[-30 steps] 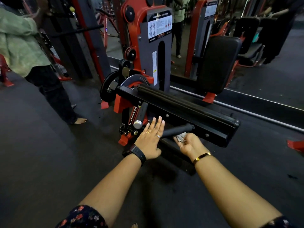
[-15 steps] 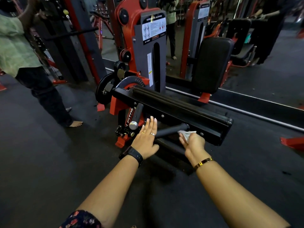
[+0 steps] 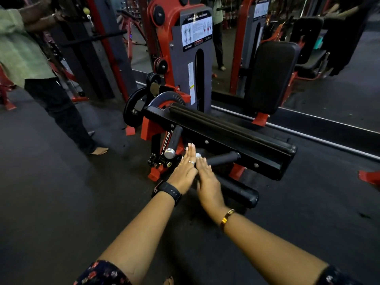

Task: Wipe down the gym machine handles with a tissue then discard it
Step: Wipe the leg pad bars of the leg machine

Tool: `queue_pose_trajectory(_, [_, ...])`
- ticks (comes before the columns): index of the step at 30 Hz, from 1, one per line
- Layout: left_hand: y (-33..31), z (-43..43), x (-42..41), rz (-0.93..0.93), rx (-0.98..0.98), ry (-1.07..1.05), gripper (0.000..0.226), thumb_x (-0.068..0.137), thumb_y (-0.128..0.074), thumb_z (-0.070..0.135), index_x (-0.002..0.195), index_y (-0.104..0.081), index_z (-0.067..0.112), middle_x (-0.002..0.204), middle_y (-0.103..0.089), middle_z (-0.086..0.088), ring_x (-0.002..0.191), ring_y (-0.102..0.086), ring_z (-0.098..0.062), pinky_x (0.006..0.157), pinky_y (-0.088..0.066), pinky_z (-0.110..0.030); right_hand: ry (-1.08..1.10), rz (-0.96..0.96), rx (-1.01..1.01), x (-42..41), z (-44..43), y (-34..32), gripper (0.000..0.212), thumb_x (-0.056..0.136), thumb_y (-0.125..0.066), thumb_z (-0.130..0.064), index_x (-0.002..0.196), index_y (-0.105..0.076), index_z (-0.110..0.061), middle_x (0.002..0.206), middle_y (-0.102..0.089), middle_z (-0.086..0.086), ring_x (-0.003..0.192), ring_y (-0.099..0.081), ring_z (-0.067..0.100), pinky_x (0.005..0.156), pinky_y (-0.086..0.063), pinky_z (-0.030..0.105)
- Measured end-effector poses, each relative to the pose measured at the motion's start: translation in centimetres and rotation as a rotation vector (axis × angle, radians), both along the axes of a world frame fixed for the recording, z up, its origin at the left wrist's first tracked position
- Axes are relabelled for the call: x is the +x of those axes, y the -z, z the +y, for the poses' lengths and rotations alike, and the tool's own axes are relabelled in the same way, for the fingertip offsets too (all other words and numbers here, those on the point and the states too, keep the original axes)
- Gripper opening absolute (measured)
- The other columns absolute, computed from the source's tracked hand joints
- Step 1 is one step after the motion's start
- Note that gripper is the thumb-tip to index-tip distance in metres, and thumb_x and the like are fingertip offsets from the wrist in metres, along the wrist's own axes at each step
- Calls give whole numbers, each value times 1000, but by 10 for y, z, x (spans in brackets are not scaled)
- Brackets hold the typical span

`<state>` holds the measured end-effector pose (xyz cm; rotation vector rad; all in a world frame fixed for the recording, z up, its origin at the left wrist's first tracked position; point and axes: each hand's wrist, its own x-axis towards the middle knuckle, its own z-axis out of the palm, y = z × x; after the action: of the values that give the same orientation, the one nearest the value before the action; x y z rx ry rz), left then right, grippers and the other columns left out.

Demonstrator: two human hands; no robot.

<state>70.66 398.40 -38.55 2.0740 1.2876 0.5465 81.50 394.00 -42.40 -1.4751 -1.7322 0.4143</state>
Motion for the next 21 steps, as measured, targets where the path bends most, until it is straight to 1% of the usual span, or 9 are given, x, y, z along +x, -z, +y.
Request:
queue_pose_trajectory(3, [0, -3, -1, -131, -96, -35, 58, 103, -24, 25, 147, 15, 28, 161, 13, 1, 148, 9, -9, 123, -5, -38, -76, -116, 87, 11, 2, 9, 69, 90, -42, 10, 151, -20, -14, 158, -13, -2, 147, -5, 9, 121, -3, 29])
queue_pose_trajectory(6, [-6, -7, 2, -225, -168, -72, 57, 102, -20, 34, 149, 10, 32, 162, 9, 3, 147, 3, -7, 122, -7, -37, -59, -349, 189, 58, 16, 23, 62, 85, -37, 9, 146, -34, -5, 153, -31, 12, 143, -24, 27, 120, -11, 36])
queue_pose_trajectory(9, [-13, -7, 8, -382, -354, -175, 52, 106, -20, 29, 152, 3, 37, 160, -10, 10, 145, -14, -9, 119, -6, -34, 139, -337, 75, 95, 33, 26, 66, 83, -43, 20, 145, -35, -2, 151, -34, 18, 141, -26, 36, 117, -15, 43])
queue_pose_trajectory(11, [-10, -5, 9, -449, -377, -219, 52, 101, -23, 44, 148, -1, 45, 142, -29, 25, 129, -25, 8, 120, -4, -38, 210, -312, 20, 98, 37, 26, 69, 86, -43, 20, 148, -26, -4, 154, -27, 17, 145, -15, 31, 118, -10, 42])
queue_pose_trajectory(13, [-4, -4, 8, -463, -368, -235, 53, 96, -23, 56, 145, -4, 49, 139, -28, 26, 122, -23, 14, 121, -5, -38, 256, -250, 19, 81, 34, 26, 72, 85, -37, 23, 150, -20, -5, 156, -20, 16, 145, -7, 24, 120, -8, 41])
queue_pose_trajectory(16, [-3, -6, 10, -500, -341, -228, 55, 87, -20, 63, 140, -20, 51, 118, -33, 29, 100, -31, 22, 118, -11, -32, 183, -139, 35, 34, 11, 23, 92, 73, -28, 31, 152, -11, -12, 159, -4, 5, 146, 2, 15, 119, 1, 31])
queue_pose_trajectory(17, [-3, -6, 11, -509, -338, -243, 55, 85, -19, 66, 137, -25, 50, 120, -35, 27, 99, -33, 22, 118, -14, -31, 107, -125, 45, 18, 3, 22, 93, 73, -30, 30, 152, -9, -14, 158, -1, 2, 147, 5, 13, 119, 3, 28])
queue_pose_trajectory(19, [-3, -9, 12, -528, -321, -255, 65, 85, -18, 70, 145, -16, 45, 149, -28, 15, 126, -32, 11, 117, -15, -28, -41, -158, 93, 2, -3, 21, 81, 84, -36, 21, 152, -10, -15, 159, 0, 0, 146, 8, 9, 119, 6, 25])
queue_pose_trajectory(21, [1, -11, 12, -532, -296, -218, 63, 88, -19, 64, 145, -2, 46, 156, -9, 14, 139, -13, 4, 116, -12, -25, -111, -218, 137, 9, 1, 22, 69, 91, -37, 11, 152, -14, -13, 159, -6, 3, 147, 2, 12, 120, 5, 26])
